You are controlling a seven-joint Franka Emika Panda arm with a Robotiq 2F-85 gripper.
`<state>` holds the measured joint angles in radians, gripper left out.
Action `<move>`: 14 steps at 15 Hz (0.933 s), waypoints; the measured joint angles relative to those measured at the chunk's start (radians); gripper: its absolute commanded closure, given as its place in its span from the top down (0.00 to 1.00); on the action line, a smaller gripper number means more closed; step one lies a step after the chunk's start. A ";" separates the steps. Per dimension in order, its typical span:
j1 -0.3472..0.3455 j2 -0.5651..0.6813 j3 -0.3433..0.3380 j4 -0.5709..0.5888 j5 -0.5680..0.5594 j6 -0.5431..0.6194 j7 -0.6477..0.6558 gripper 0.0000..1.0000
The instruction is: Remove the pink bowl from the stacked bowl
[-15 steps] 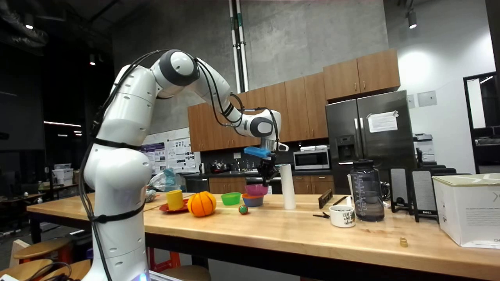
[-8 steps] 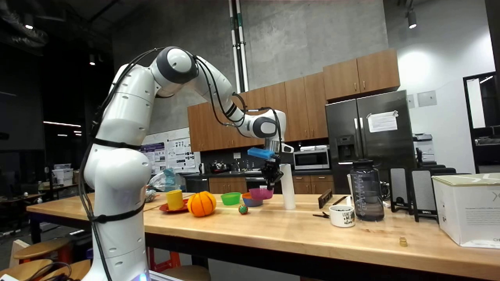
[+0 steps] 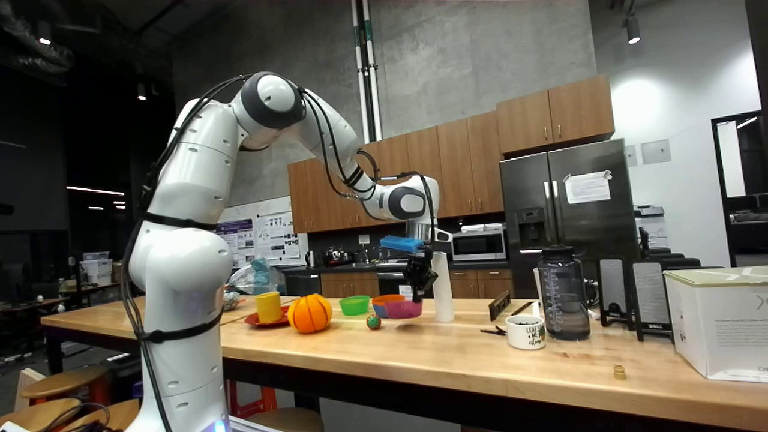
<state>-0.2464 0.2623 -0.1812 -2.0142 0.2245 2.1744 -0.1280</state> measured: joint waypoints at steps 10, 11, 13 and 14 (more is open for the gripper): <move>0.000 0.041 -0.008 -0.014 -0.005 0.028 0.001 0.45; 0.000 0.041 -0.008 -0.014 -0.006 0.032 0.001 0.53; 0.000 0.041 -0.008 -0.014 -0.008 0.044 0.001 0.66; 0.000 0.040 -0.008 -0.014 -0.010 0.049 0.001 0.73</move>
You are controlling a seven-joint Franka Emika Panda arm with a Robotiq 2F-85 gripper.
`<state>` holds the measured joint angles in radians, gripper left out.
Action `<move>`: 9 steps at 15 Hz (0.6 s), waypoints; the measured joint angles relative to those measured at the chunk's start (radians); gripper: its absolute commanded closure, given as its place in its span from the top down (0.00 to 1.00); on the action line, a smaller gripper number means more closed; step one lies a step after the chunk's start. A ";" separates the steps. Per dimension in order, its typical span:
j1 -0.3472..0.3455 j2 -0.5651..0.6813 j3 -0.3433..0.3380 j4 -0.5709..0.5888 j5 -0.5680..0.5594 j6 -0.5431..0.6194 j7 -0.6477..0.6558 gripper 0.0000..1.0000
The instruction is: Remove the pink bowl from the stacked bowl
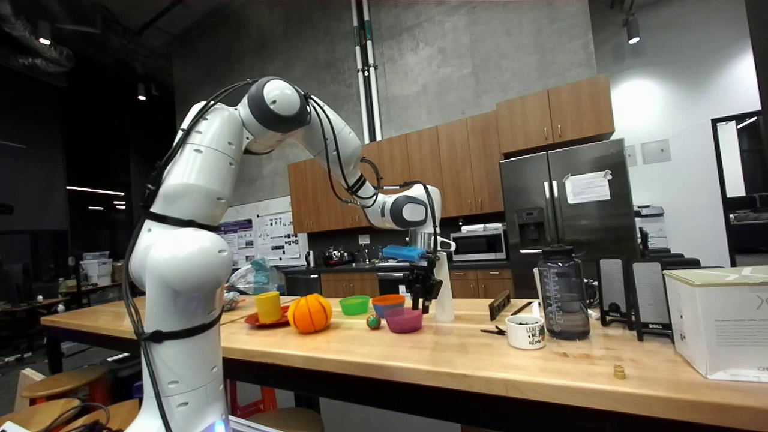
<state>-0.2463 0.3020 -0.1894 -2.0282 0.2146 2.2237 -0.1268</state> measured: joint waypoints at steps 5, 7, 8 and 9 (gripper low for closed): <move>0.007 -0.028 0.010 0.000 -0.021 0.010 -0.003 1.00; 0.014 -0.045 0.019 -0.001 -0.030 0.010 -0.006 1.00; 0.019 -0.053 0.025 -0.002 -0.034 0.010 -0.008 1.00; 0.025 -0.061 0.031 -0.002 -0.036 0.010 -0.011 1.00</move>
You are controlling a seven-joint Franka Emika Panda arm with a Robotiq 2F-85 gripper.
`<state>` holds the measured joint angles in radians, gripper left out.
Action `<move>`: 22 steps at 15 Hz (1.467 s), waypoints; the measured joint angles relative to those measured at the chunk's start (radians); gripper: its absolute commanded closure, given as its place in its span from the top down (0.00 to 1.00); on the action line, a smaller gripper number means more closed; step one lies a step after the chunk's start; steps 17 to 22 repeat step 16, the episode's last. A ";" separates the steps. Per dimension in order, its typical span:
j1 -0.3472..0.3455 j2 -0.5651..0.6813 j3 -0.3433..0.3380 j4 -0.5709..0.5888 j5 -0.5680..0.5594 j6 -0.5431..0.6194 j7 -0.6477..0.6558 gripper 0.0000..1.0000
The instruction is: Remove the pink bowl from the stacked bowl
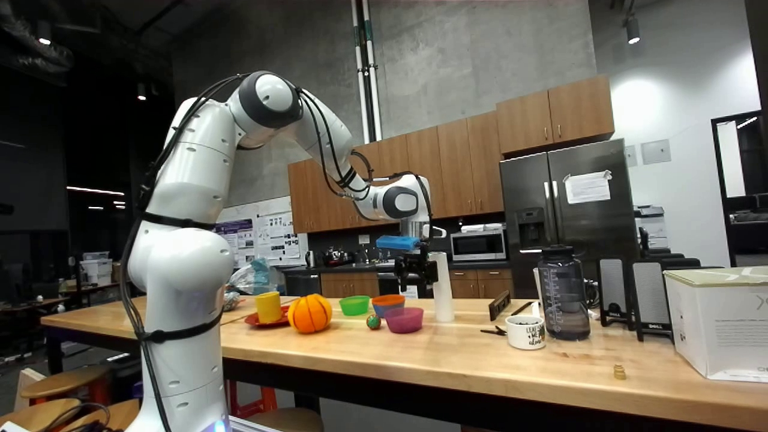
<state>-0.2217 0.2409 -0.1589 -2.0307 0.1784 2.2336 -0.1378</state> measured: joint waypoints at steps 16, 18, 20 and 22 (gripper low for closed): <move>0.102 -0.087 0.094 -0.077 -0.002 -0.002 -0.092 1.00; 0.102 -0.087 0.094 -0.077 -0.002 -0.002 -0.092 1.00; 0.102 -0.087 0.094 -0.077 -0.002 -0.002 -0.092 1.00; 0.102 -0.087 0.094 -0.077 -0.002 -0.002 -0.092 1.00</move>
